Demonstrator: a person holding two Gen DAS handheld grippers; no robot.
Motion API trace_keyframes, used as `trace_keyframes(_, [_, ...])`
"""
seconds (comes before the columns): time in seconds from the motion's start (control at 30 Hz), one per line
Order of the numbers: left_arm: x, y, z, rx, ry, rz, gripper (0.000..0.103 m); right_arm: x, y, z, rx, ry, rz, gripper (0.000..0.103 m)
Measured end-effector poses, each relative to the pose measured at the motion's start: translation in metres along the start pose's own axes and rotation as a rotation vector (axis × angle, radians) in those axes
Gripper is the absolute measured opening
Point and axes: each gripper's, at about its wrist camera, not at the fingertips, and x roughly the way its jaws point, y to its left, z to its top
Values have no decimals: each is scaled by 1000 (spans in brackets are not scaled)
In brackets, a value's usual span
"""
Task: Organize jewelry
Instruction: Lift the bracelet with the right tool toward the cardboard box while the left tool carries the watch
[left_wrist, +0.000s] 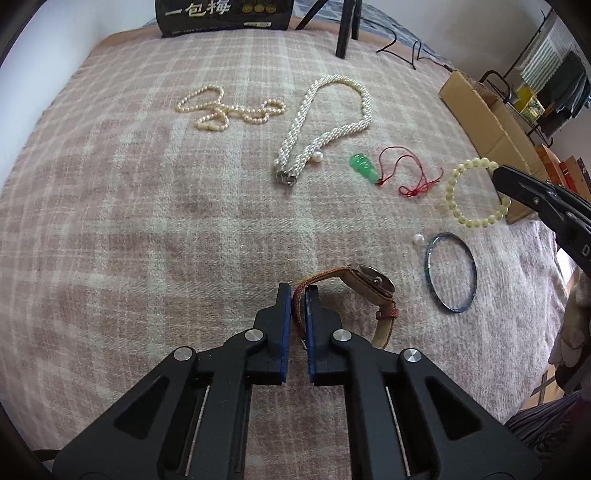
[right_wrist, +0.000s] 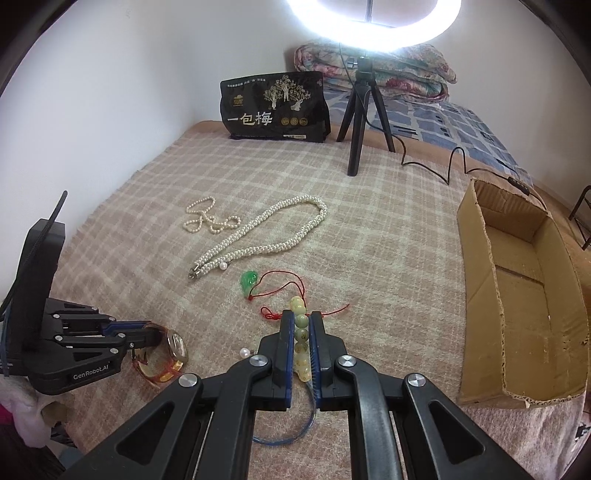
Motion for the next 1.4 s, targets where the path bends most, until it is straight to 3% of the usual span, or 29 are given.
trace_keyframes(0.47, [-42,-10,13,7,-123,-45,5,-30,-17,7,17,-69,-38,5])
trace_keyframes(0.97, [-66,-88,44,98,-218,-132,5,-76,-78,28,111,-183,-125,5])
trace_keyframes(1.4, [-62,-160,70,153,-233,-210,5,-88,-138,48,137,-216,-215,5])
